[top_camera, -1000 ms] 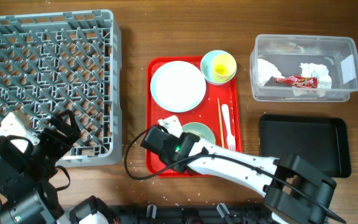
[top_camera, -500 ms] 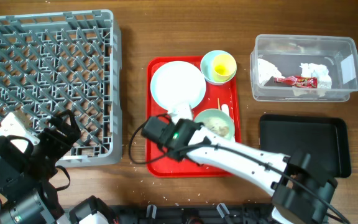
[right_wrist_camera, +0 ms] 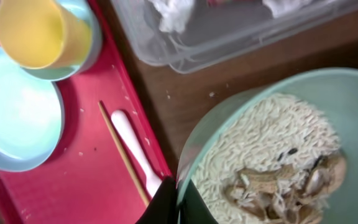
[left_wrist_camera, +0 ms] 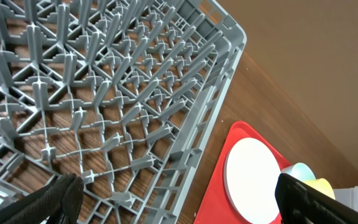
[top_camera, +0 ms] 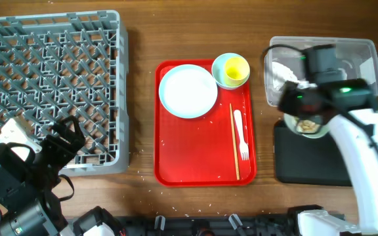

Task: Sort waste into correct bins and load items into the dishwasher rack
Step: 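Carry the bowl over the black tray and tip the rice out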

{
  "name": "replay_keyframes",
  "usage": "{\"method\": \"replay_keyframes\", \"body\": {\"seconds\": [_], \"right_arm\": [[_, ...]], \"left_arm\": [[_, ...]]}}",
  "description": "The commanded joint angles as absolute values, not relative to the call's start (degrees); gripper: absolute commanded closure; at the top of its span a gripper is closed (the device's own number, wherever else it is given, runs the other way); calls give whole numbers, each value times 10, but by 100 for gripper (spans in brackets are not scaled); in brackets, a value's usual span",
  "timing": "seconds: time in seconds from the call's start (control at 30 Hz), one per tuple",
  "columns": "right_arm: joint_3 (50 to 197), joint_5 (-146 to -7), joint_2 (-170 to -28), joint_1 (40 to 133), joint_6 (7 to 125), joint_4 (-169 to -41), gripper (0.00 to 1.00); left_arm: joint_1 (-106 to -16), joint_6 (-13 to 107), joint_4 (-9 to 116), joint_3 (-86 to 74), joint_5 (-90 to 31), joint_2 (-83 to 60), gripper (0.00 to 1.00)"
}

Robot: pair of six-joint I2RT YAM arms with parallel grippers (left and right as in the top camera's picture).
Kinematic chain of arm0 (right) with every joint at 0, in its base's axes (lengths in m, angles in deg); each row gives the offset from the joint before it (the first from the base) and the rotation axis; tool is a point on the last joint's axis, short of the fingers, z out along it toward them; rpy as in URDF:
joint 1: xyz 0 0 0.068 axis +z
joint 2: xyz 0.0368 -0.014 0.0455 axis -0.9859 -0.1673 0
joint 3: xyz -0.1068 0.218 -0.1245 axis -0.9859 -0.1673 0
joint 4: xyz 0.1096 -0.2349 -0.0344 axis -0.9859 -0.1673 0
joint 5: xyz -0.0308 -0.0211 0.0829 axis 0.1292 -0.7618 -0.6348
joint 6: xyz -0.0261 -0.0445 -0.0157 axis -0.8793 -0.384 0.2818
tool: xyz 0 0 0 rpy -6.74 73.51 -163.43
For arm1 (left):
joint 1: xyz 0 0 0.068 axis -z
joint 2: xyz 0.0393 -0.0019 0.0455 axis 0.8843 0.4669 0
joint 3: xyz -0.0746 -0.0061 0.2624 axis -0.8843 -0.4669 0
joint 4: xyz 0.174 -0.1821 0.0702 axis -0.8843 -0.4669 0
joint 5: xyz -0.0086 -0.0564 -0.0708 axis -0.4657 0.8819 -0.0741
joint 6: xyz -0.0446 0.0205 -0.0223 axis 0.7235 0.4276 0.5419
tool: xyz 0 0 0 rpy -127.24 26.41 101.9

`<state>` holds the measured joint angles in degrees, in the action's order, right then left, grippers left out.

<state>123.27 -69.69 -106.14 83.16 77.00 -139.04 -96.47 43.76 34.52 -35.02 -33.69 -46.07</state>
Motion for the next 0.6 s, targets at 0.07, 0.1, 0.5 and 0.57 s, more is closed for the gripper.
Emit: {"method": "replay_keyframes", "body": {"seconds": [0.07, 0.1, 0.5, 0.57], "right_arm": [[1204, -821, -1056, 688, 680, -1398, 96], [1186, -850, -1056, 651, 665, -1393, 96], [1086, -1097, -1063, 409, 544, -1391, 96], [1068, -1141, -1082, 379, 515, -1388, 96]], "left_arm": [[-967, 441, 347, -343, -338, -463, 0], [-967, 441, 347, -343, -338, -463, 0], [-967, 441, 347, -343, -338, -463, 0], [-967, 441, 347, -343, -338, -463, 0]]}}
